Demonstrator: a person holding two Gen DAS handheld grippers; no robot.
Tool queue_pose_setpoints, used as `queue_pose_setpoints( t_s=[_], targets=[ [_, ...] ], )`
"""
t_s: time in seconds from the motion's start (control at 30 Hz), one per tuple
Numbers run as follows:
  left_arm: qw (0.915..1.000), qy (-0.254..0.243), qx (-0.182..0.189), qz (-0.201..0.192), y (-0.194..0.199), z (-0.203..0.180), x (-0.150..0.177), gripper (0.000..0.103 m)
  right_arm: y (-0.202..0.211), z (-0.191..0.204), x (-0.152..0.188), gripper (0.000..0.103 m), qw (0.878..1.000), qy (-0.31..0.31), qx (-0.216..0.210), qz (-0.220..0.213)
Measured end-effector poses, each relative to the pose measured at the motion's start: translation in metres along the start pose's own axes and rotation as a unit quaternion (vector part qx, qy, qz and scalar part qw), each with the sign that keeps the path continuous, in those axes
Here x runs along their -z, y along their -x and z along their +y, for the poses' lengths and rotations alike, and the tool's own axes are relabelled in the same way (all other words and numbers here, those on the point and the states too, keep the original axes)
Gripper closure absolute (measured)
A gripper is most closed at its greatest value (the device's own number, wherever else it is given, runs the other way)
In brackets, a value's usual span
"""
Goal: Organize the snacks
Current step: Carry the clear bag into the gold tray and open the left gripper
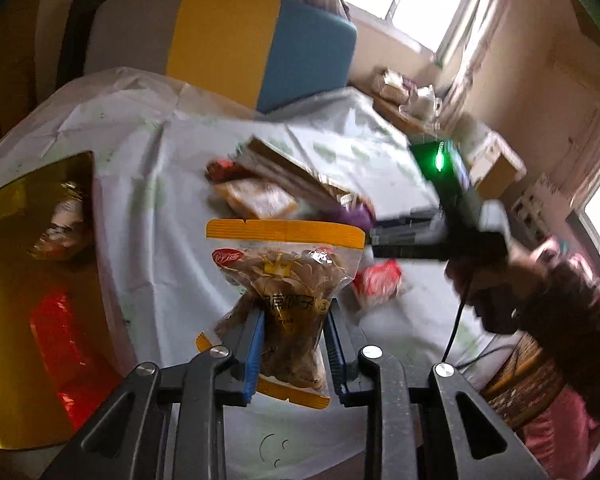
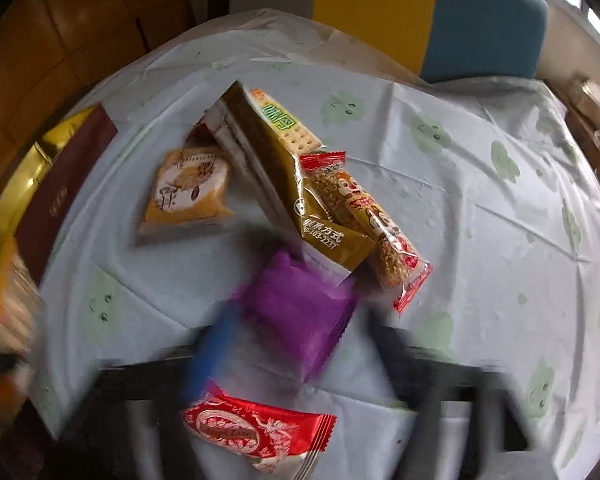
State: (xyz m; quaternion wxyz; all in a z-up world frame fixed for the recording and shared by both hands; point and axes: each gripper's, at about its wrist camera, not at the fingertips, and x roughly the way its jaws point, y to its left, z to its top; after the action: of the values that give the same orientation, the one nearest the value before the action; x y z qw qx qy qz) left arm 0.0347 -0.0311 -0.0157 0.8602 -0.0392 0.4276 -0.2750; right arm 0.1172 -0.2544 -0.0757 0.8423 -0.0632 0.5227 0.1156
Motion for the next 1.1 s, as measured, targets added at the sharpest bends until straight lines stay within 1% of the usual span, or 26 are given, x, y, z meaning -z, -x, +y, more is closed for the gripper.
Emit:
queue_pose_setpoints(
  t_s=[0.07, 0.13, 0.27, 0.33, 0.4, 0.47, 0.5, 0.53, 0.6, 0.63, 0.7, 0.73, 0.77, 0.83, 0.97, 1.07, 1.1],
  targets=[
    [0.9996, 0.021, -0.003, -0.018, 0.014, 0.011, -0.006, 0.075, 0.002, 0.004, 0.001, 0.064, 1.000, 0.012, 0.005, 0.000],
    [0.9979, 0.053, -0.008, -0.037, 0.030, 0.029, -0.013, 0.075, 0.003, 0.007, 0.003, 0.065, 1.000, 0.017, 0.007, 0.002],
    [0.9893, 0.119, -0.049, -0.070, 0.056, 0.073, -0.021, 0.075, 0.002, 0.010, 0.003, 0.065, 1.000, 0.024, 0.018, 0.003],
    [0.9823, 0.159, -0.069, -0.070, 0.062, 0.098, -0.022, 0.075, 0.004, 0.013, 0.005, 0.065, 0.999, 0.026, 0.024, 0.004],
    [0.9728, 0.205, -0.086, -0.063, 0.062, 0.124, -0.022, 0.075, 0.003, 0.013, 0.005, 0.065, 0.999, 0.028, 0.027, 0.005],
    [0.9655, 0.234, -0.097, -0.058, 0.059, 0.140, -0.020, 0.075, 0.003, 0.013, 0.004, 0.065, 0.999, 0.030, 0.028, 0.006],
    [0.9609, 0.254, -0.096, -0.053, 0.056, 0.150, -0.020, 0.075, 0.003, 0.014, 0.004, 0.065, 0.999, 0.030, 0.029, 0.006],
    [0.9586, 0.266, -0.091, -0.049, 0.053, 0.154, -0.019, 0.075, 0.003, 0.014, 0.004, 0.065, 0.999, 0.030, 0.029, 0.007],
    [0.9520, 0.295, -0.071, -0.040, 0.044, 0.161, -0.016, 0.075, 0.003, 0.014, 0.004, 0.065, 0.999, 0.031, 0.029, 0.007],
    [0.9502, 0.301, -0.070, -0.040, 0.040, 0.162, -0.017, 0.074, 0.003, 0.014, 0.004, 0.065, 0.999, 0.031, 0.029, 0.007],
    [0.9491, 0.305, -0.069, -0.039, 0.030, 0.163, -0.019, 0.068, 0.003, 0.014, 0.004, 0.064, 0.999, 0.031, 0.029, 0.007],
    [0.9480, 0.310, -0.067, -0.031, 0.023, 0.163, -0.020, 0.068, 0.003, 0.014, 0.004, 0.064, 0.999, 0.031, 0.029, 0.007],
    [0.9459, 0.318, -0.059, -0.021, 0.016, 0.164, -0.018, 0.067, 0.003, 0.014, 0.004, 0.064, 0.999, 0.032, 0.030, 0.008],
    [0.9453, 0.323, -0.046, -0.013, 0.012, 0.162, -0.015, 0.064, 0.003, 0.014, 0.004, 0.064, 0.999, 0.032, 0.030, 0.008],
    [0.9498, 0.306, -0.063, -0.010, 0.012, 0.155, -0.009, 0.064, 0.003, 0.014, 0.004, 0.064, 0.999, 0.033, 0.031, 0.007],
    [0.9531, 0.289, -0.089, -0.012, 0.018, 0.150, -0.004, 0.064, 0.003, 0.014, 0.004, 0.064, 0.999, 0.035, 0.032, 0.007],
    [0.9542, 0.281, -0.103, -0.012, 0.021, 0.147, -0.002, 0.064, 0.003, 0.015, 0.005, 0.064, 0.999, 0.036, 0.033, 0.006]
  ],
)
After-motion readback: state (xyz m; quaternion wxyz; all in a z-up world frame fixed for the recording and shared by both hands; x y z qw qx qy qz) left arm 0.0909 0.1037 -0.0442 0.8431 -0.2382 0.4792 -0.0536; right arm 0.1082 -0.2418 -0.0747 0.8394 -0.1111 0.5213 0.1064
